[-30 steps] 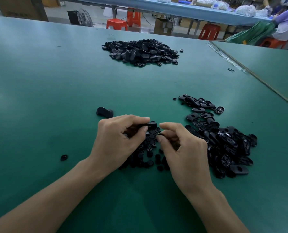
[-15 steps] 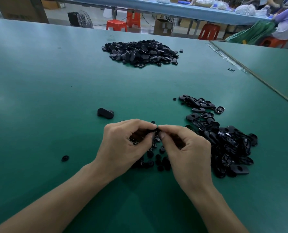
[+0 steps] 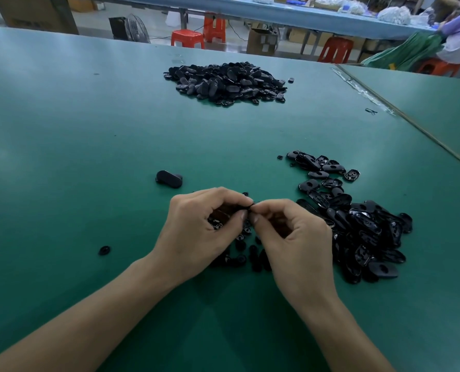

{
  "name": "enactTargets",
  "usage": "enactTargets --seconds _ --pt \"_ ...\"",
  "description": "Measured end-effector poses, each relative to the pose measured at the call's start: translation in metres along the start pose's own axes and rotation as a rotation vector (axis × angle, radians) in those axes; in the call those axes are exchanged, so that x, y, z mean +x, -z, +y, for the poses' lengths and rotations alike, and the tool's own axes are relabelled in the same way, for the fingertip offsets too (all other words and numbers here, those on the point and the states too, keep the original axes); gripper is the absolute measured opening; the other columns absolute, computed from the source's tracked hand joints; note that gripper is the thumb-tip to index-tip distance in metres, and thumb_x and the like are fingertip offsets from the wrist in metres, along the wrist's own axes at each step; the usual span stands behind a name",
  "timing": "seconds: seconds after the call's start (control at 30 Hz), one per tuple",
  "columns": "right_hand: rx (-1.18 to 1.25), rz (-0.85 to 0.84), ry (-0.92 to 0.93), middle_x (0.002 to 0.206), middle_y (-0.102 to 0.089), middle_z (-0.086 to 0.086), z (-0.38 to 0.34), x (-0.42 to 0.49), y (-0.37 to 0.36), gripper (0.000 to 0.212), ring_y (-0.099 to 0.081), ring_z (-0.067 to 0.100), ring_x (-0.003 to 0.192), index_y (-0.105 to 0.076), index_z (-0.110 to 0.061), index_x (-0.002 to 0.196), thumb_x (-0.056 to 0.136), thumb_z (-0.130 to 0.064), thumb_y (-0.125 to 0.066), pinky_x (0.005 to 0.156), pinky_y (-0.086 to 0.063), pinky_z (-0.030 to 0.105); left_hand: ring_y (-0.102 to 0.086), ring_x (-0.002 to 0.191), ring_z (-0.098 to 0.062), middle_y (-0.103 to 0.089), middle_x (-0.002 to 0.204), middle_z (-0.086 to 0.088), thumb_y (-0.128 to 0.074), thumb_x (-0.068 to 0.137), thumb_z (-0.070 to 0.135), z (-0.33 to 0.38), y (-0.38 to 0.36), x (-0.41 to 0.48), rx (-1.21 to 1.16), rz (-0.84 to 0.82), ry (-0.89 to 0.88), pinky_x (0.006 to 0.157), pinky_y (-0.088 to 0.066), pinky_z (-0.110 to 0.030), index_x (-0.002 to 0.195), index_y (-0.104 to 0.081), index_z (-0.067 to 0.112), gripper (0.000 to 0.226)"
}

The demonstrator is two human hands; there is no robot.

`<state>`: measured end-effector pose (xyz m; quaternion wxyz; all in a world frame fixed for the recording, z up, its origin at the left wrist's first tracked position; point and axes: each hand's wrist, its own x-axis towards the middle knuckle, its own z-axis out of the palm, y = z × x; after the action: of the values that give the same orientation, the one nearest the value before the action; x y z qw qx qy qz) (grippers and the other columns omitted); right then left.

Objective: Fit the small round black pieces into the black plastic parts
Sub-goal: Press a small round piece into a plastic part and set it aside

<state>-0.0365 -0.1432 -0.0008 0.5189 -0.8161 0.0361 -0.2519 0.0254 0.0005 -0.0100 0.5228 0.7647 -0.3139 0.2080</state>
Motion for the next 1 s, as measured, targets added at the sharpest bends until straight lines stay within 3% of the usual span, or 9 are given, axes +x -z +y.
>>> enactTargets --seconds 0.3,0.7,0.87,1.0 --pt "0.056 -0.008 -0.014 0.076 -0.071 -0.014 -0.0026 -0.0006 0.0000 0.020 -0.067 0.008 0.071 -0.071 -0.028 0.084 0.088 -0.008 -0.071 0.064 -0.051 0.018 -0.071 0.082 0.002 -0.074 0.091 0.016 -0.075 0.081 0.003 0.0002 0.0001 0.0005 -0.055 -0.013 0.017 0.076 -0.055 -0.015 0.096 -0.076 0.017 0.020" --pt "-0.065 0.001 0.111 0.095 -0.074 -0.016 -0.0034 -0.0031 -0.0028 0.026 -0.067 -0.007 0.090 -0.078 -0.020 0.104 0.087 -0.002 -0.070 0.079 -0.046 0.005 -0.071 0.077 -0.004 -0.074 0.088 0.016 -0.075 0.082 0.011 -0.0038 0.0016 0.0018 -0.064 -0.012 0.070 0.072 -0.053 -0.014 0.096 -0.071 0.027 0.022" --pt "-0.025 -0.002 0.101 0.097 -0.074 -0.016 -0.0006 -0.0030 -0.0044 0.025 -0.069 -0.003 0.092 -0.077 -0.023 0.105 0.086 -0.009 -0.070 0.082 -0.051 0.011 -0.071 0.077 -0.003 -0.074 0.089 0.017 -0.073 0.083 0.013 -0.0027 0.0018 0.0028 -0.125 -0.018 0.132 0.072 -0.053 -0.013 0.094 -0.069 0.033 0.023" --pt "0.070 -0.014 0.016 0.094 -0.075 -0.013 0.0022 -0.0026 -0.0041 0.023 -0.072 0.008 0.090 -0.076 -0.028 0.102 0.086 -0.012 -0.072 0.082 -0.056 0.025 -0.071 0.077 0.000 -0.074 0.089 0.017 -0.075 0.082 0.013 -0.0014 0.0017 0.0037 -0.155 -0.016 0.142 0.073 -0.053 -0.012 0.093 -0.070 0.031 0.022"
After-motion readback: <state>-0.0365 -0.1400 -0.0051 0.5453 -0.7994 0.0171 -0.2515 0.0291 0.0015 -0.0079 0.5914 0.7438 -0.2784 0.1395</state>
